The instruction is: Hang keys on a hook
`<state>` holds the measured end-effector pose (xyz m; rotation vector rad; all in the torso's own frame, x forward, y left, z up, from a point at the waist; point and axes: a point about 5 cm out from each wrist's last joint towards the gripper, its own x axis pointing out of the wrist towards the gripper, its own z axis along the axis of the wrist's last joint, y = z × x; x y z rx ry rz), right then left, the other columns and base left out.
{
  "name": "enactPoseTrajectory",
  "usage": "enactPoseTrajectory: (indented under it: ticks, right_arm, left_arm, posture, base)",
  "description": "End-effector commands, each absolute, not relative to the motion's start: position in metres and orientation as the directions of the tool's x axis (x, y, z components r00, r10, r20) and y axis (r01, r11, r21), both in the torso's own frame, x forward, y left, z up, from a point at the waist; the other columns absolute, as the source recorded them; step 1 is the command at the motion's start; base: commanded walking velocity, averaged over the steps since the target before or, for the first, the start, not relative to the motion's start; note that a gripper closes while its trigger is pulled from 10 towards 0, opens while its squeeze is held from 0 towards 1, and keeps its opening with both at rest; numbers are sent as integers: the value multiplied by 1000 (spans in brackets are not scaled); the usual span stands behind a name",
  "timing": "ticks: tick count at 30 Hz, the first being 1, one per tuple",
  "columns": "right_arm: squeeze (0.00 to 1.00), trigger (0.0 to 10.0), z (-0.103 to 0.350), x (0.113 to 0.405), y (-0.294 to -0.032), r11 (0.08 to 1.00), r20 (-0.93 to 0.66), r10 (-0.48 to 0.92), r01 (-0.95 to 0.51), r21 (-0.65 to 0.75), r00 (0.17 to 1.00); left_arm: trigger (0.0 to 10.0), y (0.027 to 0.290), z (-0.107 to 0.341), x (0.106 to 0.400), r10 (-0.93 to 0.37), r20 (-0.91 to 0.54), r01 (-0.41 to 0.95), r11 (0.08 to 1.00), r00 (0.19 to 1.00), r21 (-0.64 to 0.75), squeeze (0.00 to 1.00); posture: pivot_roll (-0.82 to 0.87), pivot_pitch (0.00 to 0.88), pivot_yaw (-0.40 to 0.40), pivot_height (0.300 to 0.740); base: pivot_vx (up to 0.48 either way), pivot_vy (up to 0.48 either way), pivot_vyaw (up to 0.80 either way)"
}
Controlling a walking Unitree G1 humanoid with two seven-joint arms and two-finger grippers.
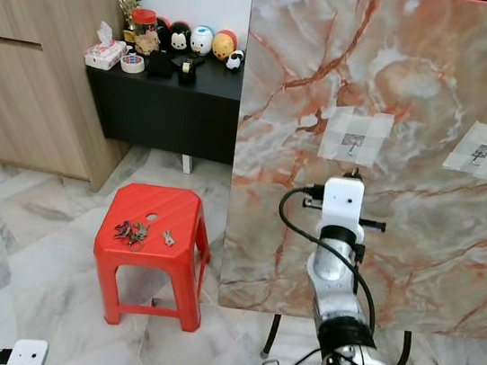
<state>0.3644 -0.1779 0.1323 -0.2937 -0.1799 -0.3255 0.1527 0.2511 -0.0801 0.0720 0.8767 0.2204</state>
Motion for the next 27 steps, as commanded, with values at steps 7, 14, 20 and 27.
enactPoseTrajectory:
  ticks: [7, 14, 20, 27]
  right_arm:
    - [0, 10000, 138, 373, -184, 878, 194, -331, 377, -295, 924]
    - [0, 10000, 142, 377, -185, 865, 184, -341, 384, -323, 922]
    - [0, 10000, 144, 381, -184, 868, 160, -315, 352, -349, 935]
    - [0, 10000, 146, 383, -184, 862, 157, -301, 339, -377, 941]
  left_arm:
    - [10000, 250, -81, 151, 223, -761, -167, 974, 609, 152, 0]
    - [10000, 248, -81, 152, 220, -760, -168, 975, 611, 147, 0]
    - [10000, 248, -81, 153, 222, -759, -173, 974, 612, 145, 0]
    - [10000, 247, -81, 154, 221, -757, -178, 974, 614, 141, 0]
  posture:
    - [22, 0, -18, 740]
    - [29, 0, -26, 740]
    - [30, 0, -29, 740]
    - [34, 0, -34, 740]
  base:
    - [0, 0, 0]
    - [0, 0, 0]
    - [0, 0, 0]
    - [0, 0, 0]
